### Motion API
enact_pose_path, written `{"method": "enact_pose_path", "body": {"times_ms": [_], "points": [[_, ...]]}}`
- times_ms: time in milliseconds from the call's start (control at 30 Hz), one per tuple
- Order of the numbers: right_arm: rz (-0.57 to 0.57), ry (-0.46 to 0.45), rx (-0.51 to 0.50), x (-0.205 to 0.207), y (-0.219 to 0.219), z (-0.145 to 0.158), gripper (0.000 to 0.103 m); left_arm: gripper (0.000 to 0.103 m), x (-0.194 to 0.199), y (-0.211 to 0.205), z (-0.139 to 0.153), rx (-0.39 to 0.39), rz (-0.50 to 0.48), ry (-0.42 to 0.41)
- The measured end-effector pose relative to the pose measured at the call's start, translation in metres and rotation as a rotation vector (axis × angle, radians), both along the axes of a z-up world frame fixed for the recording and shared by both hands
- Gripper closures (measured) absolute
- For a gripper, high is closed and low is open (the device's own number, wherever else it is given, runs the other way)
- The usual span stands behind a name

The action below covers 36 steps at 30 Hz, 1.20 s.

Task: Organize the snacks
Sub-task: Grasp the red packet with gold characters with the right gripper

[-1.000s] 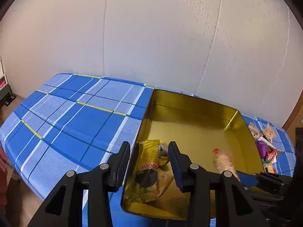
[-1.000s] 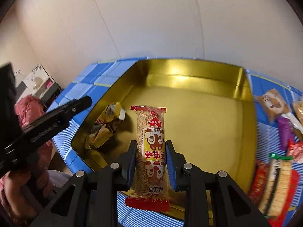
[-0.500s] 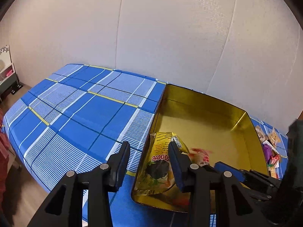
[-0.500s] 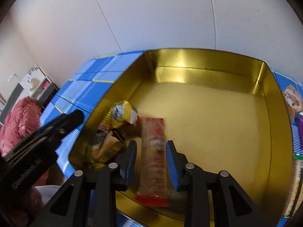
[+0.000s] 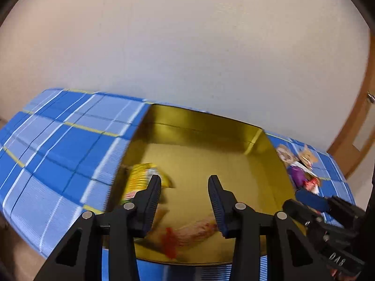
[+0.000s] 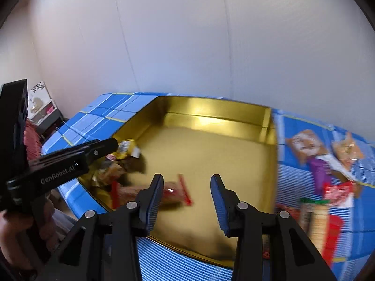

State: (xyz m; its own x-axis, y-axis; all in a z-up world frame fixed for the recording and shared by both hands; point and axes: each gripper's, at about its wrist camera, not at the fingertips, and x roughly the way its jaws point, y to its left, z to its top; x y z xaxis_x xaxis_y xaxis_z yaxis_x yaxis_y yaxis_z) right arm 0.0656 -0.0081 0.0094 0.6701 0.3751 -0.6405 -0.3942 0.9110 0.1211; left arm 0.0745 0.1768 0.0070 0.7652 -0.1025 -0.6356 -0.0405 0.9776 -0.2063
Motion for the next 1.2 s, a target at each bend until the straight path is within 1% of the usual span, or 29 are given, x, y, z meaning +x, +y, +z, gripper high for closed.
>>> {"method": "enact_pose_path", "body": {"times_ms": [167,300,400,467,567,667,767,833,933,967,1000,1133,1200], "points": [[-0.082,-0.002,-0.006,-0.009,-0.054,0.001,0.061,0.061,0.002,-0.021,-0.001,-0.022,-0.079,-0.005],[-0.180,0.024,-0.009,-0.012,-0.101,-0.002,0.061,0.061,0.002,-0.043,0.000,-0.022,-0.147,-0.018],[-0.273,0.055,-0.011,-0.013,-0.140,-0.009,0.061,0.061,0.000,-0.057,0.000,-0.027,-0.194,-0.026],[-0.343,0.092,-0.018,-0.012,-0.163,-0.016,0.061,0.061,-0.003,-0.066,0.000,-0.033,-0.218,-0.020],[-0.391,0.162,-0.022,-0.012,-0.187,-0.030,0.061,0.061,-0.003,-0.077,-0.002,-0.051,-0.251,-0.017],[-0.369,0.224,-0.028,-0.010,-0.192,-0.045,0.060,0.061,-0.007,-0.088,0.000,-0.048,-0.278,-0.031],[-0.337,0.244,-0.050,-0.011,-0.185,-0.055,0.060,0.061,-0.012,-0.097,0.000,-0.035,-0.299,-0.043],[-0.322,0.245,-0.039,-0.009,-0.182,-0.057,0.060,0.061,-0.016,-0.103,-0.001,-0.031,-0.318,-0.044],[-0.315,0.240,-0.050,-0.006,-0.179,-0.058,0.056,0.061,-0.019,-0.114,-0.004,-0.016,-0.347,-0.038],[-0.312,0.242,-0.057,-0.005,-0.178,-0.059,0.053,0.061,-0.019,-0.117,-0.005,-0.008,-0.352,-0.036],[-0.309,0.245,-0.061,-0.004,-0.177,-0.059,0.052,0.061,-0.021,-0.122,-0.006,0.008,-0.361,-0.035],[-0.284,0.250,-0.104,-0.001,-0.175,-0.061,0.052,0.061,-0.027,-0.134,-0.005,0.030,-0.397,-0.049],[-0.286,0.250,-0.143,0.003,-0.179,-0.060,0.057,0.061,-0.030,-0.139,-0.005,0.041,-0.418,-0.051]]}}
